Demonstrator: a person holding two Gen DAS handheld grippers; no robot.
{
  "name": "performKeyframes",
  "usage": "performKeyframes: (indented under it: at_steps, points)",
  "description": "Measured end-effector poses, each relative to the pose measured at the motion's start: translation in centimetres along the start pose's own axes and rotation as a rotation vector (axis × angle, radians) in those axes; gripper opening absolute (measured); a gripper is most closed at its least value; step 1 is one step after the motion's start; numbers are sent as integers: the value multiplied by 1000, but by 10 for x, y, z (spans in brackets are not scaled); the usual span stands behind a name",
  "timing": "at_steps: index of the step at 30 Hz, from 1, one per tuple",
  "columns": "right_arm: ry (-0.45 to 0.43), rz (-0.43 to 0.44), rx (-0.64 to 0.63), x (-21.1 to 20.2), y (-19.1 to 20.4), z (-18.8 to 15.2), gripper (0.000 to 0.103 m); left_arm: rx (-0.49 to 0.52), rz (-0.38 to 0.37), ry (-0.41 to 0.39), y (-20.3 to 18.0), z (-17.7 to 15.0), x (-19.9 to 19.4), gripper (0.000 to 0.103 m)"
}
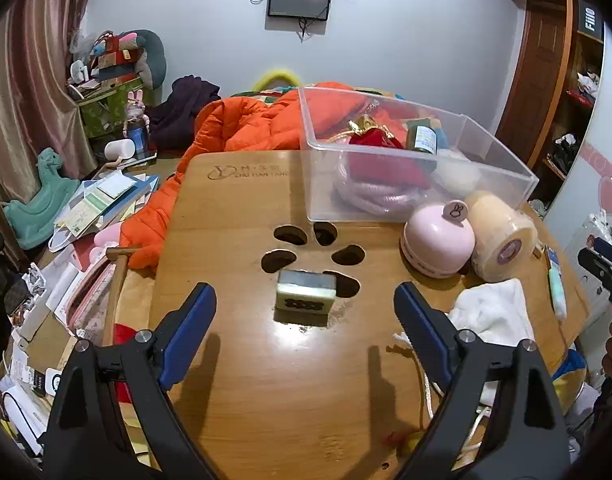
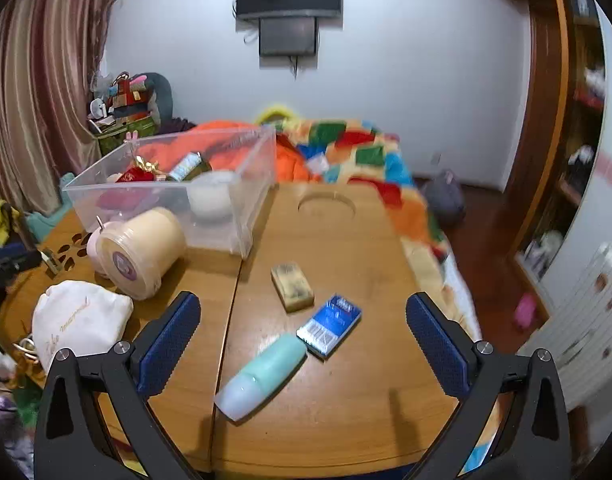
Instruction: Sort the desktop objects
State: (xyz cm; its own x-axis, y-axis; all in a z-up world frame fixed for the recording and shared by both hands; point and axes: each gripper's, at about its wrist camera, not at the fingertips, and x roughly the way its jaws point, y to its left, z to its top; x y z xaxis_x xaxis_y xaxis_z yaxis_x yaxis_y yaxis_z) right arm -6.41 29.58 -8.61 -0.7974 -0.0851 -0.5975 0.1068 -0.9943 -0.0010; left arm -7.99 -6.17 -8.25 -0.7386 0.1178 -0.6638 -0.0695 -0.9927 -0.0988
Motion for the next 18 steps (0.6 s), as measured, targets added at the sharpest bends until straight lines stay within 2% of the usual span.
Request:
performKeyframes:
  at_steps: [2, 5, 8, 10, 12, 16, 18]
  points:
    - [38, 16, 29, 11, -7, 3, 101, 4, -2, 5, -3, -1, 3, 83]
    - [59, 14, 22, 27, -12, 9, 100, 7, 1, 15, -4, -2, 9, 79]
    - [83, 8, -29, 42, -9, 12, 87, 5, -2, 28, -4, 0, 14, 75]
    - [112, 33, -55, 50, -7, 12, 68, 7, 0, 28, -3, 1, 15, 74]
    - [145, 48, -54, 59, -6, 9, 60, 15, 4, 25, -4, 2, 16, 74]
    - [152, 52, -33, 65, -6, 2, 54, 2, -44, 35, -4, 2, 20, 73]
    - [154, 62, -31, 65, -3, 4, 54, 0, -35, 41, -4, 2, 23, 67]
